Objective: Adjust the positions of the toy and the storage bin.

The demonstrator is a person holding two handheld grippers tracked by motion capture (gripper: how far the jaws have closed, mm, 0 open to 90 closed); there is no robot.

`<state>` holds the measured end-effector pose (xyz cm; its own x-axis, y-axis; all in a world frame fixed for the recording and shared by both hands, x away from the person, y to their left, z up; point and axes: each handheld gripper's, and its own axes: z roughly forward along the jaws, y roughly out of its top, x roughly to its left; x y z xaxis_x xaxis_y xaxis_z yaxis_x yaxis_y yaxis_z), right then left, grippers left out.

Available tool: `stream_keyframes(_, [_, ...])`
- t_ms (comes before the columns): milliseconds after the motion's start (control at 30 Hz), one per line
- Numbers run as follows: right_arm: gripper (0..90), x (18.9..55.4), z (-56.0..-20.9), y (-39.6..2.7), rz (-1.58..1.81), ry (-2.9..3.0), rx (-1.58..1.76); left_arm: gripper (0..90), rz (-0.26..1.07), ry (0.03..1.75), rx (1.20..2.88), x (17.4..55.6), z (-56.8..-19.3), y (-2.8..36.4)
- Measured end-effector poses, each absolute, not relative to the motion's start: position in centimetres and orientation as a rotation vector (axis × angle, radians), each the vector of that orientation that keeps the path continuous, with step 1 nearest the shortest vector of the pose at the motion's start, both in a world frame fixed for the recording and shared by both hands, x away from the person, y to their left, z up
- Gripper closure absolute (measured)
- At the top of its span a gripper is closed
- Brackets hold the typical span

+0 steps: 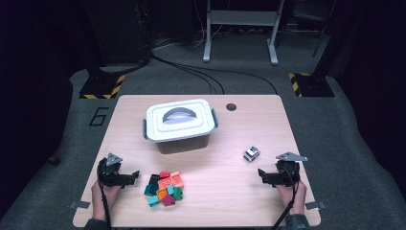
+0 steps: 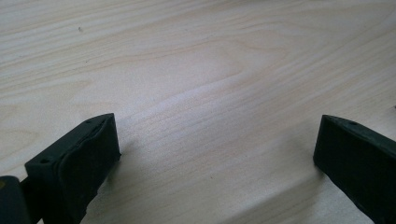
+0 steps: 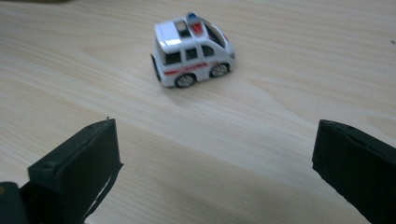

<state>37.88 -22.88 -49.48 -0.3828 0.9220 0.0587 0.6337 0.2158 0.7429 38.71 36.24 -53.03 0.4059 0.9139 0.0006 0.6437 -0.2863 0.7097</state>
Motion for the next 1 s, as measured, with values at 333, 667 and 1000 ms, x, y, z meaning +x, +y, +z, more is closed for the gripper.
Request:
stream_keyframes(333, [0.1,39.4,-46.4,-19.6,1.006,2.167,1.311,0.2,0.551,1.321,2.033,38.7,-53.0,36.2])
stream_keyframes(667, [0.0,41.4,-45.7,-17.2,1.010,2.240,1.265,0.2,0.551,1.321,2.033,38.7,-53.0,36.2])
stream_keyframes(1000, [0.9,44.3,-45.1,-15.0,1.033,2.283,1.240,0.2,0.548,1.314,2.029,38.7,-53.1,36.2])
